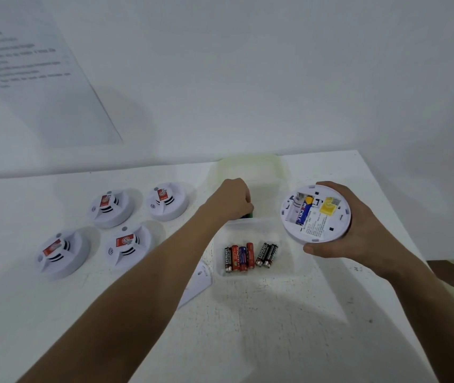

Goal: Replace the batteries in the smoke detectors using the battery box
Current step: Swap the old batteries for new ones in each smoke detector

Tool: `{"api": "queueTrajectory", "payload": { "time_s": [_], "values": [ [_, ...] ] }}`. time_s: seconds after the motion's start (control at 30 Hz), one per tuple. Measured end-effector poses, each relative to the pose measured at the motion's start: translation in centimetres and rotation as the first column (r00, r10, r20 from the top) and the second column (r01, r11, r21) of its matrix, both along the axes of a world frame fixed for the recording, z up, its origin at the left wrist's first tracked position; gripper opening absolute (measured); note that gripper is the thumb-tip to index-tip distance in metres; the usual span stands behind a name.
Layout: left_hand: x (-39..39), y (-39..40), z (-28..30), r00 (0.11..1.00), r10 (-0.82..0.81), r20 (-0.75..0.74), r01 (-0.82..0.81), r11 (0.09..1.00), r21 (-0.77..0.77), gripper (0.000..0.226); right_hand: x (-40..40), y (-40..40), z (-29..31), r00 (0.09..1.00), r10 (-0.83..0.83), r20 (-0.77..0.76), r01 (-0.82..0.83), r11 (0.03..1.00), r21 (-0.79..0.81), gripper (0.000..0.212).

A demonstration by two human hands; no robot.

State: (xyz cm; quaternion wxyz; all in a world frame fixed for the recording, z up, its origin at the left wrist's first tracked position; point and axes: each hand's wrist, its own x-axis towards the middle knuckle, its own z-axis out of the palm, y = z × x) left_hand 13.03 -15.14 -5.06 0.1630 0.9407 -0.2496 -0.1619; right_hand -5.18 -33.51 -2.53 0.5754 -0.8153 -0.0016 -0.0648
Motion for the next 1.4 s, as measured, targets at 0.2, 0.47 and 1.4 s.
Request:
{"api": "queueTrajectory", "payload": {
  "time_s": [0.2,0.47,1.4],
  "values": [
    [-1.6,0.9,2.3,0.997,0.073,0.016,-0.069,0.980,-0.186,0.015,0.0,0.2,0.2,0.999,0.043,-0.006,-0.042,0.999,0.027,0.098],
    [-8.8,2.8,9.0,0.951,-0.302,-0.072,0.256,0.893,-0.370,0.033,0.4,0.9,0.6,0.981,0.192,0.008,-0.192,0.980,0.047,0.096],
    [-8.5,1.7,8.3,0.986,-0.116,0.122,0.164,0.822,-0.545,0.018,2.1,2.1,1.1,0.986,0.147,0.074,-0.150,0.988,0.028,0.093]
  ]
}}
